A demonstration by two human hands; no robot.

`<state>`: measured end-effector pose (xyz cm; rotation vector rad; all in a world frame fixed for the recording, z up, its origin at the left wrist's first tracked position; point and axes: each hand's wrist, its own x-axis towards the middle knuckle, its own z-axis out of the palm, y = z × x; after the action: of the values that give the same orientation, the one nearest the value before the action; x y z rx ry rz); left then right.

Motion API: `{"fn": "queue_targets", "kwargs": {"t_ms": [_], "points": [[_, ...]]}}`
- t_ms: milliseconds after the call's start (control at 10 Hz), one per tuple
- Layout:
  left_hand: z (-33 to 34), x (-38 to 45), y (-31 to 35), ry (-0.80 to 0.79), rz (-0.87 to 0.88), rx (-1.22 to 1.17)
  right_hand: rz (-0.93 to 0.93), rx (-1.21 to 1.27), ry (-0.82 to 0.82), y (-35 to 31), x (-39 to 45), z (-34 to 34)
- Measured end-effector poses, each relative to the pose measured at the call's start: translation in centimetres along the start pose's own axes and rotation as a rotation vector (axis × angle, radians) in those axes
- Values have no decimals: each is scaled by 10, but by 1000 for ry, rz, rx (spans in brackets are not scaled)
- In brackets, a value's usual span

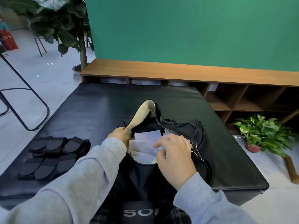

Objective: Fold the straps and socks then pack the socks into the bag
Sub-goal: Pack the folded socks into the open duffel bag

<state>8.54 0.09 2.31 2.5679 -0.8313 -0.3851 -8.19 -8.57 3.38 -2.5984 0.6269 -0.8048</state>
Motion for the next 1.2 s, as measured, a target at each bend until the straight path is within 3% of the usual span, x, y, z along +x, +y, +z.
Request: {"fn": "queue_targets", "kwargs": {"t_ms": [100, 200, 300, 400, 500, 700, 800, 900, 1200], "points": [[-6, -4, -17, 161, 140, -36, -29, -114, -255, -7, 3, -2], [-15, -8, -12, 234, 180, -220, -87, -164, -487, -19, 12, 10], [-19, -15, -9, 243, 213, -190, -193, -109, -587, -37, 21, 39], [-19, -19, -10, 235, 179, -176, -251, -207, -673, -41, 25, 63], [-24, -21, -16, 201, 199, -48, -169, -315, -798, -35, 23, 74], [-45, -20, -27, 139, -32, 112, -67, -480, -773, -21, 22, 69], [-49, -17, -27, 155, -64, 116, 3, -498, -718, -11, 20, 56], [-46, -17, -24, 156, -29, 87, 23, -507, -668, -3, 12, 49], [-33, -30, -15, 139, 53, 64, -174, -368, -614, -1, -1, 47]]}}
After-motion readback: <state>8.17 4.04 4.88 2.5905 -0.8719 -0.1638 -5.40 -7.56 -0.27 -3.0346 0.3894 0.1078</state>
